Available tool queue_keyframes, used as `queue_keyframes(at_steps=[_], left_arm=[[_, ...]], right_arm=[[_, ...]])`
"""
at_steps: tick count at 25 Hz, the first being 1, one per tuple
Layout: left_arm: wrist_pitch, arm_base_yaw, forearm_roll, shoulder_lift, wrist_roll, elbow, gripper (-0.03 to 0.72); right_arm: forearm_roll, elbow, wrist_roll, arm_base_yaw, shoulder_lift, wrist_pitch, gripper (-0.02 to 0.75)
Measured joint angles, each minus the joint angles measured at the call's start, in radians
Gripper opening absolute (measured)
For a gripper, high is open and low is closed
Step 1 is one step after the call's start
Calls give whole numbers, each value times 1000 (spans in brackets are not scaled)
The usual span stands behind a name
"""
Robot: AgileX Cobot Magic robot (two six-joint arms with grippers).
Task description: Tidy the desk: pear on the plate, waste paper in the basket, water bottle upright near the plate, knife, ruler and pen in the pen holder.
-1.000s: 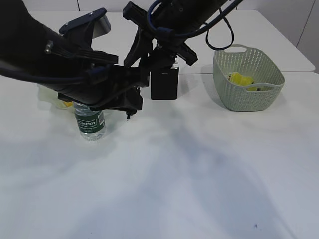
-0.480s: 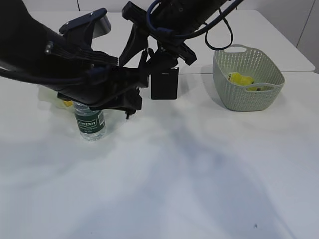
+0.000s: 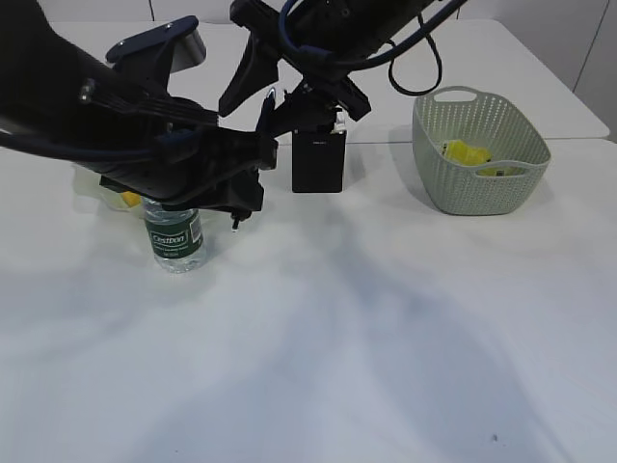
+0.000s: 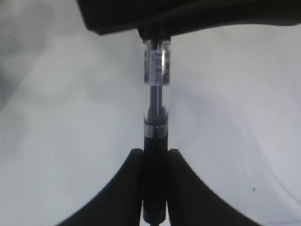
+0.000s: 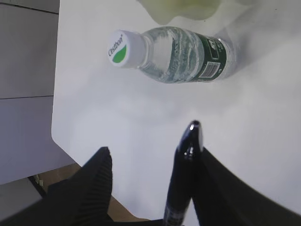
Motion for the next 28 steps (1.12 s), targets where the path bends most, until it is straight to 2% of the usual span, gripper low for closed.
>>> queue_keyframes(at_steps=[9,17,28], left_arm=[[0,0,20,0,0,-1,94],[4,0,32,0,0,-1,94],[26,10,57,0,0,-1,95]], right_arm=[[2,0,-23,0,0,-22,399],[0,0,-37,0,0,-26,504],[-47,0,-43,0,0,-88,514]])
